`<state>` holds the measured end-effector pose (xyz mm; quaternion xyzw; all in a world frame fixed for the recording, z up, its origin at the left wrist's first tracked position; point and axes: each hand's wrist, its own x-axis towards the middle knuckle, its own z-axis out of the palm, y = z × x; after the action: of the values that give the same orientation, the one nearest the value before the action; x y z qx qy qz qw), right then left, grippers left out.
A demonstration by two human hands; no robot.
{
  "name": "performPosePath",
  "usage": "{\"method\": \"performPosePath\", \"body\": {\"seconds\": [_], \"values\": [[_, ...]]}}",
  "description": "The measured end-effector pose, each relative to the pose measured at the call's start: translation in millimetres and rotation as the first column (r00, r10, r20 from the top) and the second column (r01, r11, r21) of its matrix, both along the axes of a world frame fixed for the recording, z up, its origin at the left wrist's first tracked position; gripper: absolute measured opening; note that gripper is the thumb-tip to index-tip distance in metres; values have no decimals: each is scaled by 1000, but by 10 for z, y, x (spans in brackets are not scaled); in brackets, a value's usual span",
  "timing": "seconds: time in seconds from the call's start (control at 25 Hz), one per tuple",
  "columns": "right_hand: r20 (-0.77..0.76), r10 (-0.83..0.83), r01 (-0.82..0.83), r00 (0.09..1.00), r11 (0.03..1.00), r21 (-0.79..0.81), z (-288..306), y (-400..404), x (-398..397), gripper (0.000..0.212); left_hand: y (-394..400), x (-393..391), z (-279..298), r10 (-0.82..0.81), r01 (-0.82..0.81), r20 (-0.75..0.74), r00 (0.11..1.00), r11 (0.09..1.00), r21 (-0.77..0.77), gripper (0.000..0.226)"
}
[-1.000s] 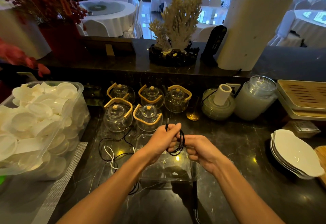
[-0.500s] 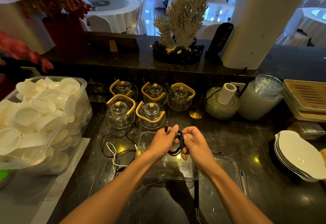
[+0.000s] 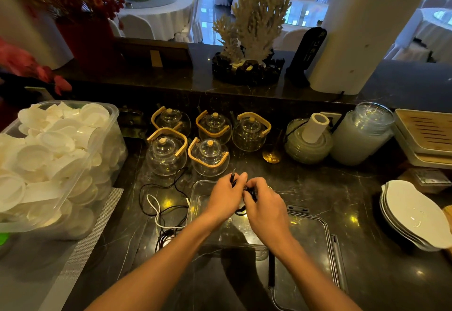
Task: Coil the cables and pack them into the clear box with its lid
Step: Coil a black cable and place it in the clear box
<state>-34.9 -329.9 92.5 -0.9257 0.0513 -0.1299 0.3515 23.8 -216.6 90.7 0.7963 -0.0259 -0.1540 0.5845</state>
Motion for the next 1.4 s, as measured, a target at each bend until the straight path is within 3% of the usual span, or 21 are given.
{"method": "performPosePath", "body": {"seconds": [0.04,0.12,0.2,0.24,0.44,0.56,0.68,0.84,0.96,1.08,1.2,1.28,1.4], "values": [[16,-15,15,1000,999,35,-20,-1,22,11,16,2,-30,27,-27,4,1000,1000,10,42],[-24,-81,84,996,948,306,-33,-14,89,10,84,14,-103,36,-39,-52,998,998,-48,40],[-153,-115,185,982,764,617,-64,-29,147,14,163,43,-184,-33,6,-170,985,987,-162,37],[-207,-104,218,973,715,665,-106,-36,160,16,204,65,-225,-75,25,-234,969,977,-213,35],[-477,108,267,872,712,650,-526,-88,305,15,409,263,-469,-201,152,-454,868,978,-142,14],[-581,167,340,797,671,659,-782,-73,444,15,472,412,-686,-201,271,-433,879,957,105,8],[-641,190,386,744,661,644,-1012,18,546,13,472,493,-869,-301,413,-297,906,782,466,21],[-669,150,440,728,646,623,-1264,158,715,16,442,569,-1019,-387,393,-178,905,599,697,21],[-659,101,450,745,653,609,-1308,276,823,10,446,609,-1086,-422,374,-156,893,503,779,29],[-645,33,443,764,699,561,-1376,341,877,19,421,558,-1082,-480,348,-142,866,373,860,34],[-583,-50,296,811,894,335,-1469,351,847,30,417,518,-1073,-500,317,-137,855,294,902,34],[-571,-45,188,819,963,194,-1495,344,823,30,421,497,-1047,-507,319,-148,849,269,909,31],[-606,33,196,795,931,308,-1418,358,811,14,412,461,-1020,-515,334,-172,840,239,912,25]]}}
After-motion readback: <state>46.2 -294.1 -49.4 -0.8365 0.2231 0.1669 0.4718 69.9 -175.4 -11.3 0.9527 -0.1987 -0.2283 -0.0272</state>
